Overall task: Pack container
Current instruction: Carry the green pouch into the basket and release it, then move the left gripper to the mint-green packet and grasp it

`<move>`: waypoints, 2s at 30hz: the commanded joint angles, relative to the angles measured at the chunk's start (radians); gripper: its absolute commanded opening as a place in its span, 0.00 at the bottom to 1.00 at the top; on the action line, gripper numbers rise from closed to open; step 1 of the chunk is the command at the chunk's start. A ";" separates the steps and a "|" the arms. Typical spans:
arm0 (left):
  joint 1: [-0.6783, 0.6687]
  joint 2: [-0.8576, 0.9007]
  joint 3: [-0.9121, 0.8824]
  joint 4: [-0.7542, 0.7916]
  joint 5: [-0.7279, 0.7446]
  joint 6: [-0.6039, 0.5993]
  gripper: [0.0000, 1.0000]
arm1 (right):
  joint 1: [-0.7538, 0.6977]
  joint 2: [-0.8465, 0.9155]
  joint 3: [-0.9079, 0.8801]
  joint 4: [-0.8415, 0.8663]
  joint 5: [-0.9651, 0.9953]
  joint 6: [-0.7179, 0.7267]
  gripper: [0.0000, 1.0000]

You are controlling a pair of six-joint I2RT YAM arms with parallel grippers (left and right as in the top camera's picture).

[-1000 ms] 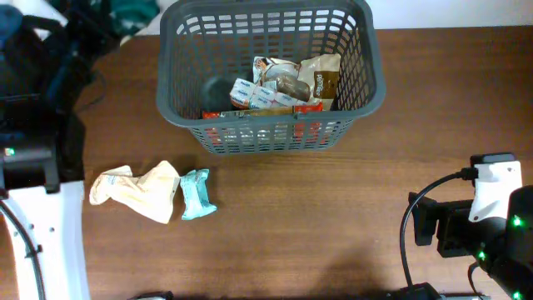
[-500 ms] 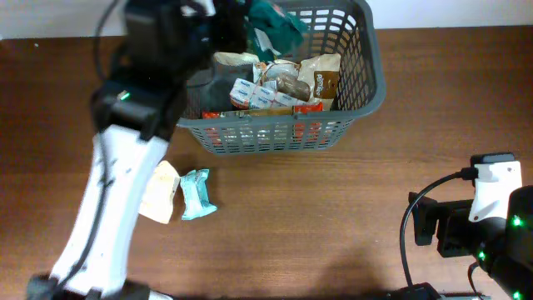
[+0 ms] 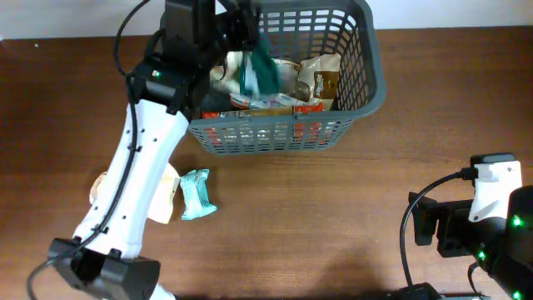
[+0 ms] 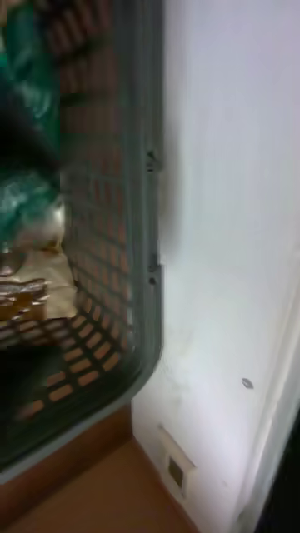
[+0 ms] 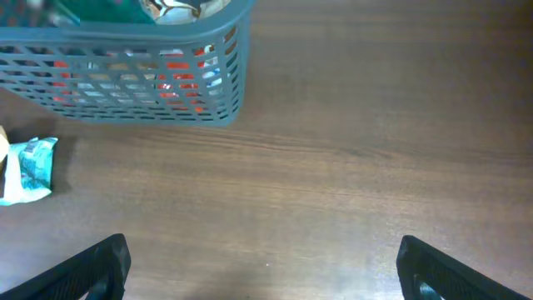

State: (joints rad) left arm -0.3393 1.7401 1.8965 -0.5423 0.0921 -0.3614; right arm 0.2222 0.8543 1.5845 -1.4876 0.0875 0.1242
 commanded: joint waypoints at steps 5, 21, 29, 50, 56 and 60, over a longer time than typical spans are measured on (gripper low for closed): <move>-0.001 -0.231 0.030 -0.058 0.023 0.014 0.99 | -0.005 0.002 -0.004 0.000 -0.002 0.000 0.99; 0.071 -0.755 -0.081 -0.762 -0.396 -0.181 0.99 | -0.005 0.002 -0.004 0.000 -0.002 0.000 0.99; 0.146 -0.930 -0.502 -0.802 -0.317 -0.354 0.99 | -0.005 0.002 -0.004 0.000 -0.002 0.000 0.99; 0.056 -1.096 -1.271 -0.409 -0.187 -0.252 1.00 | -0.005 0.002 -0.004 0.000 -0.002 0.000 0.99; 0.034 -0.882 -1.277 -0.312 -0.292 -0.160 0.99 | -0.005 0.002 -0.004 0.000 -0.002 0.000 0.99; 0.034 -0.711 -1.277 -0.209 -0.318 -0.138 0.96 | -0.005 0.002 -0.004 0.000 -0.002 0.000 0.99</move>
State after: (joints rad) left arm -0.3008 0.9283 0.6289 -0.7940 -0.1783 -0.5632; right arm 0.2222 0.8543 1.5799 -1.4879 0.0875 0.1242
